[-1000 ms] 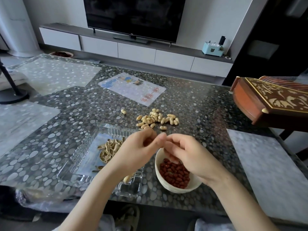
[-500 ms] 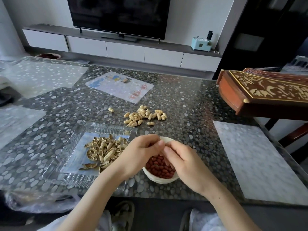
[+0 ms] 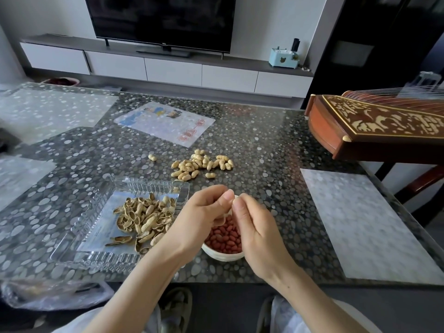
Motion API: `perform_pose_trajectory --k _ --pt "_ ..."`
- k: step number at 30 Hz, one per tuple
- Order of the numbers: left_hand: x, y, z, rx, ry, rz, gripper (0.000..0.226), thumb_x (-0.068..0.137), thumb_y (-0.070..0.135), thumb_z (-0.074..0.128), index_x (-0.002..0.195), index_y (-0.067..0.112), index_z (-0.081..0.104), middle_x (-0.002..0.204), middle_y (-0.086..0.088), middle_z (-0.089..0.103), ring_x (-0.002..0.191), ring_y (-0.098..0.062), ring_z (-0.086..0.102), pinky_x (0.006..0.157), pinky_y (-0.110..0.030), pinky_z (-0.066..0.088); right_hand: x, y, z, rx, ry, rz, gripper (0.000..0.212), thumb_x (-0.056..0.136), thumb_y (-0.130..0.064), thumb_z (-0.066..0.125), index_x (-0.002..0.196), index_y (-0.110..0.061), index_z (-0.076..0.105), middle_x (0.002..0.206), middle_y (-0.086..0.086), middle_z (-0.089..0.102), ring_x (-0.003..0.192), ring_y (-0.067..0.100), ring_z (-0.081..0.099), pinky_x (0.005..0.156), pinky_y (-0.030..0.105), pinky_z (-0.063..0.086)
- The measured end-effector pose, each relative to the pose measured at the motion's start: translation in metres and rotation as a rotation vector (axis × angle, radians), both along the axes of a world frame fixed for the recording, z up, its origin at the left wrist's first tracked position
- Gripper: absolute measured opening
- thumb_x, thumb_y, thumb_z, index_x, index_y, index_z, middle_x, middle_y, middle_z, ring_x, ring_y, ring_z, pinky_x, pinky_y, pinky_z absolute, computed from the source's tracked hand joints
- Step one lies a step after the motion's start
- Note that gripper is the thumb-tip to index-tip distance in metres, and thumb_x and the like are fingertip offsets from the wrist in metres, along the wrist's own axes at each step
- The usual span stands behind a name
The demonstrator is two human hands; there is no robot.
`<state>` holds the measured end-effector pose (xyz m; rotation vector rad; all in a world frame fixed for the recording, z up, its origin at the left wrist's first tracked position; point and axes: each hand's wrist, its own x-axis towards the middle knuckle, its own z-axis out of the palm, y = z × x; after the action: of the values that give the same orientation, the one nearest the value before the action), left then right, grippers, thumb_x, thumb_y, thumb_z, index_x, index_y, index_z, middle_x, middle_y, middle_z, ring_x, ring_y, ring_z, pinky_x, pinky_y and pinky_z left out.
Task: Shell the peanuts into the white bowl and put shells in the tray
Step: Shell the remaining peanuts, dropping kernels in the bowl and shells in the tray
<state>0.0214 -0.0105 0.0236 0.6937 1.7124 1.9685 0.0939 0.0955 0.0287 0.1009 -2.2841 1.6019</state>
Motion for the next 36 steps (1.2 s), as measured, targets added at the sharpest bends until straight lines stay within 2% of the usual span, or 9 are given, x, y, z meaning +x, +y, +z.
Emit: perform_pose_trajectory --k 4,6,8,13,21,26,30,34,36 --pt "0.003 0.001 0.000 0.008 -0.015 -0.010 0.031 0.086 0.043 0.052 0.062 0.024 0.055 0.063 0.005 0.045 0.061 -0.007 0.041 0.062 -0.025 0.038 -0.003 -0.003 0.002 -0.051 -0.013 -0.049 0.036 0.102 -0.015 0.034 0.071 -0.024 0.048 0.060 -0.023 0.055 0.058 -0.004 0.051 0.057 0.009 0.038" --pt "0.007 0.005 -0.001 0.003 -0.033 0.005 0.042 0.084 0.056 0.054 0.074 0.016 0.061 0.075 -0.010 0.052 0.073 -0.021 0.050 0.072 -0.045 0.047 -0.005 -0.005 0.001 -0.048 -0.004 -0.119 0.036 0.103 -0.014 0.034 0.071 -0.020 0.049 0.059 -0.021 0.056 0.056 -0.003 0.052 0.054 0.010 0.038" --pt "0.010 0.008 -0.001 -0.009 -0.046 0.046 0.050 0.081 0.063 0.054 0.082 0.014 0.063 0.083 -0.015 0.056 0.080 -0.028 0.053 0.084 -0.061 0.046 -0.010 -0.006 -0.005 0.054 0.031 -0.215 0.036 0.103 -0.022 0.034 0.068 -0.022 0.047 0.058 -0.019 0.053 0.053 0.001 0.048 0.052 0.013 0.036" --pt "0.014 0.010 0.001 -0.040 0.026 0.112 0.035 0.091 0.048 0.044 0.077 0.022 0.061 0.077 -0.002 0.061 0.077 -0.021 0.056 0.081 -0.052 0.048 -0.016 -0.008 -0.010 0.156 0.091 -0.331 0.036 0.096 -0.030 0.035 0.060 -0.034 0.036 0.053 -0.019 0.049 0.048 0.003 0.043 0.049 0.013 0.030" --pt "0.016 0.005 -0.003 -0.119 0.045 0.096 0.036 0.100 0.034 0.038 0.087 0.008 0.060 0.088 -0.020 0.062 0.082 -0.025 0.058 0.083 -0.054 0.048 -0.015 -0.012 -0.017 0.194 0.069 -0.429 0.039 0.092 -0.028 0.035 0.055 -0.041 0.040 0.052 -0.020 0.052 0.055 0.000 0.052 0.052 0.011 0.032" --pt "0.016 0.006 -0.004 -0.139 0.064 0.130 0.034 0.101 0.028 0.037 0.087 0.015 0.064 0.084 -0.003 0.067 0.083 -0.018 0.063 0.080 -0.041 0.051 -0.016 -0.014 -0.017 0.143 -0.024 -0.409 0.035 0.092 -0.031 0.032 0.062 -0.040 0.048 0.060 -0.014 0.055 0.059 0.002 0.052 0.058 0.019 0.037" --pt "0.011 0.005 -0.011 -0.163 0.009 0.123 0.034 0.101 0.032 0.038 0.082 0.023 0.066 0.084 -0.002 0.067 0.085 -0.021 0.063 0.086 -0.046 0.052 -0.018 -0.010 -0.015 -0.011 -0.092 -0.368 0.042 0.096 -0.027 0.036 0.063 -0.022 0.060 0.064 -0.003 0.064 0.063 0.009 0.059 0.058 0.033 0.048" --pt "0.008 0.001 -0.006 -0.156 -0.099 0.101 0.042 0.101 0.025 0.038 0.065 0.026 0.060 0.057 0.016 0.054 0.054 0.000 0.050 0.067 -0.027 0.040 -0.018 -0.001 -0.006 -0.156 -0.246 -0.190 0.042 0.100 -0.019 0.034 0.079 -0.001 0.065 0.072 0.008 0.069 0.073 0.018 0.066 0.069 0.036 0.056" --pt "0.007 0.000 0.000 -0.112 -0.164 0.072 0.040 0.101 0.018 0.037 0.067 0.021 0.057 0.050 0.015 0.053 0.047 0.002 0.047 0.060 -0.023 0.034 -0.017 0.004 0.001 -0.257 -0.377 -0.137 0.042 0.100 -0.021 0.036 0.068 -0.003 0.058 0.056 0.000 0.059 0.060 0.013 0.058 0.060 0.031 0.052"
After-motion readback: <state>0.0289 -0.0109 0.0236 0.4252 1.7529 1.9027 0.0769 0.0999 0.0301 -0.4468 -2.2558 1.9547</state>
